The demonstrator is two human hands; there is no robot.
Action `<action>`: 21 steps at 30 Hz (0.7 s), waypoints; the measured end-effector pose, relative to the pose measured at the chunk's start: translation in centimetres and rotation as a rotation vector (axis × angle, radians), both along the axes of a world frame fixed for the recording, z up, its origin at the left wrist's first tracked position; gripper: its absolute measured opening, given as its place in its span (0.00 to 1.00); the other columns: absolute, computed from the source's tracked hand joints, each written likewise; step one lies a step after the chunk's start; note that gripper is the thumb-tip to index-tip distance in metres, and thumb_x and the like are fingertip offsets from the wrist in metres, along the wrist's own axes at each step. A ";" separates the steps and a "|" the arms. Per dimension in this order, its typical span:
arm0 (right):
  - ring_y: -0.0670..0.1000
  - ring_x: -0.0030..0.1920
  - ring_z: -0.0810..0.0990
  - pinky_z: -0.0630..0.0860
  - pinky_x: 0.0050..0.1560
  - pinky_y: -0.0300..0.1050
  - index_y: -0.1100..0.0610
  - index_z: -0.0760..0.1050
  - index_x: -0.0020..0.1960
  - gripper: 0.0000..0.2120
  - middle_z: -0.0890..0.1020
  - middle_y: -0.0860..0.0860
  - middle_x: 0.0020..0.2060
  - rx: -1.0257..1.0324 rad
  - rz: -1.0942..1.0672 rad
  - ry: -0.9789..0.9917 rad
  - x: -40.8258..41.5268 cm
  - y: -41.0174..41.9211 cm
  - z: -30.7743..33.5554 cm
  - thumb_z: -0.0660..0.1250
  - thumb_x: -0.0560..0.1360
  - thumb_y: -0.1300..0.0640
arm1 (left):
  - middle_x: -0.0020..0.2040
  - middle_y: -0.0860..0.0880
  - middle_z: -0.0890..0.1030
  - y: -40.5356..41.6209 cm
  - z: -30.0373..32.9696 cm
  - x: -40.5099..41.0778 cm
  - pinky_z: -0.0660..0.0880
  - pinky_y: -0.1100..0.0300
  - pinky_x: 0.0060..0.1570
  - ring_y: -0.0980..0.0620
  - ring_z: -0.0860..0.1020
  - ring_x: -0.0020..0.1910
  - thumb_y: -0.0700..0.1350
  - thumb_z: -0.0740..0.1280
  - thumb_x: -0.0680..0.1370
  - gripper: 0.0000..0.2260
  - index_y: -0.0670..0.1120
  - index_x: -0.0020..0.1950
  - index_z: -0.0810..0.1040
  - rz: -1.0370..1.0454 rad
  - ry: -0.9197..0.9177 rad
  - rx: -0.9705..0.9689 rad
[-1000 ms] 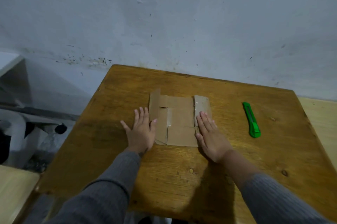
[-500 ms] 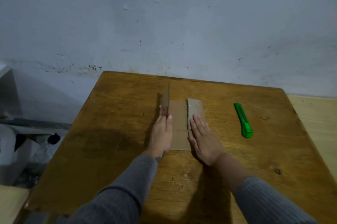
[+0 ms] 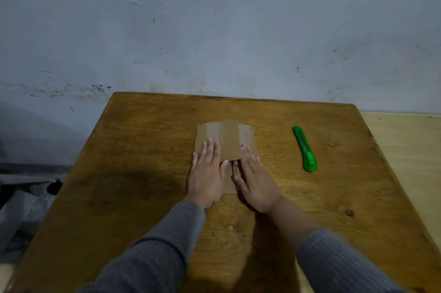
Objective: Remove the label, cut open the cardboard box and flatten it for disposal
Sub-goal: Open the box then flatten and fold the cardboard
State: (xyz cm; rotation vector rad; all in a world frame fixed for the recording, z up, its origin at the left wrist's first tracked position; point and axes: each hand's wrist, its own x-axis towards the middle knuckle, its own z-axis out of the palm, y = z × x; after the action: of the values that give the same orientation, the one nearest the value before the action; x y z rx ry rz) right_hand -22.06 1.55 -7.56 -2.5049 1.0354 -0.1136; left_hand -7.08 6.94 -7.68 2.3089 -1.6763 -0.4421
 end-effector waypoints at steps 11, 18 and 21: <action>0.45 0.74 0.34 0.41 0.74 0.48 0.55 0.34 0.76 0.35 0.30 0.48 0.73 0.017 0.040 0.058 -0.1 -0.5 1.5 0.51 0.80 0.43 | 0.77 0.46 0.32 0.0 0.5 -0.3 0.34 0.48 0.74 0.49 0.31 0.75 0.57 0.38 0.82 0.26 0.50 0.77 0.36 -0.073 -0.076 0.147; 0.43 0.73 0.34 0.33 0.72 0.52 0.52 0.41 0.77 0.39 0.42 0.45 0.77 -0.126 0.069 0.252 -0.1 -0.9 1.3 0.28 0.71 0.33 | 0.78 0.50 0.35 0.1 1.1 1.2 0.32 0.52 0.73 0.57 0.33 0.75 0.51 0.40 0.84 0.24 0.48 0.78 0.37 -0.097 0.186 0.140; 0.43 0.74 0.35 0.33 0.72 0.56 0.50 0.40 0.77 0.32 0.42 0.44 0.77 -0.139 0.111 0.311 -0.5 -1.6 1.8 0.34 0.76 0.39 | 0.79 0.51 0.39 0.3 2.2 3.0 0.34 0.55 0.73 0.59 0.37 0.76 0.44 0.43 0.84 0.23 0.48 0.79 0.40 -0.167 0.332 0.158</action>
State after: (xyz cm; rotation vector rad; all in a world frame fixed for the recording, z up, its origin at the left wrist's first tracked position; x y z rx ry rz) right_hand -22.53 -0.08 -5.78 -2.7615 1.0315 0.2537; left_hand -4.07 7.21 -5.45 2.0582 -1.7208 -0.9667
